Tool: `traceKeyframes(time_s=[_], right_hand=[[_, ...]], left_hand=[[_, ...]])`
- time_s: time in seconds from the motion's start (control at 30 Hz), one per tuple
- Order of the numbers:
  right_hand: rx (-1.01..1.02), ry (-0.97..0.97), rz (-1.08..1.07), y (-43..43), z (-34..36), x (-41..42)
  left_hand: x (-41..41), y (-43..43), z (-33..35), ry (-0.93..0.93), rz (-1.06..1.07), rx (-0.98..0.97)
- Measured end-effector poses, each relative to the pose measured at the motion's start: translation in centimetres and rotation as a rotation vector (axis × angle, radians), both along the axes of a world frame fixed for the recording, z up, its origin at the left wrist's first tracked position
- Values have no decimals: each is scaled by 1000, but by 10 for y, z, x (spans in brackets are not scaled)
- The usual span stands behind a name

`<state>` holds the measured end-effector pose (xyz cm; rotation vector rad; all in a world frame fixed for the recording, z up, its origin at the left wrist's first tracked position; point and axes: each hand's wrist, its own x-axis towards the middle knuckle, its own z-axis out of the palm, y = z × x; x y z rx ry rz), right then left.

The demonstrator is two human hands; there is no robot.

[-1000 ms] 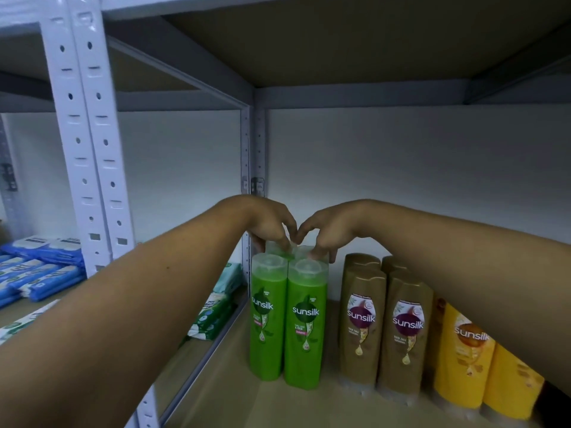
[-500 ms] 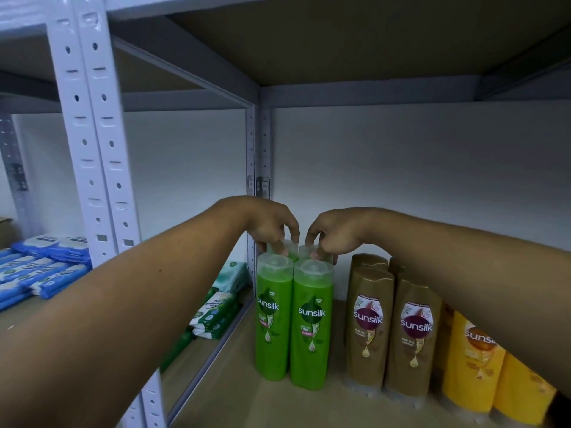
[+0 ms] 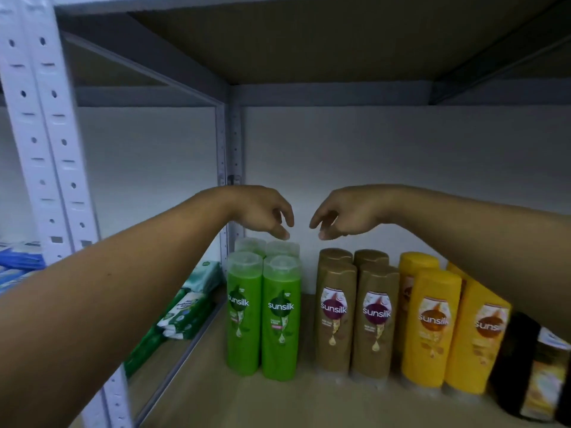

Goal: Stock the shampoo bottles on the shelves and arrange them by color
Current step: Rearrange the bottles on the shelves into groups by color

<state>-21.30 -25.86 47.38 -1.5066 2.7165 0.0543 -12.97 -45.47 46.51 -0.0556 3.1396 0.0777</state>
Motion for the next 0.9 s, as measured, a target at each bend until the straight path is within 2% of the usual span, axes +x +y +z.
traceKeyframes(time_s=[0.17,0.33,0.47,0.6,0.9], right_hand=[[132,61,-139,52,5,-14],[147,-51,-197,63,-15,-26],[69,-199,-197,53,-30,-39],[-3,-345,-215,47,-34,-48],[-63,-348,-158,44,-40,-50]], left_hand=[[-32,56,-3,-31,-113,36],[-66,90,-18,-160,-92,50],[-77,87,-25,-206,-59,162],[-76,82,-30,-142,-113,278],[-66,76,-29,-130,-152,297]])
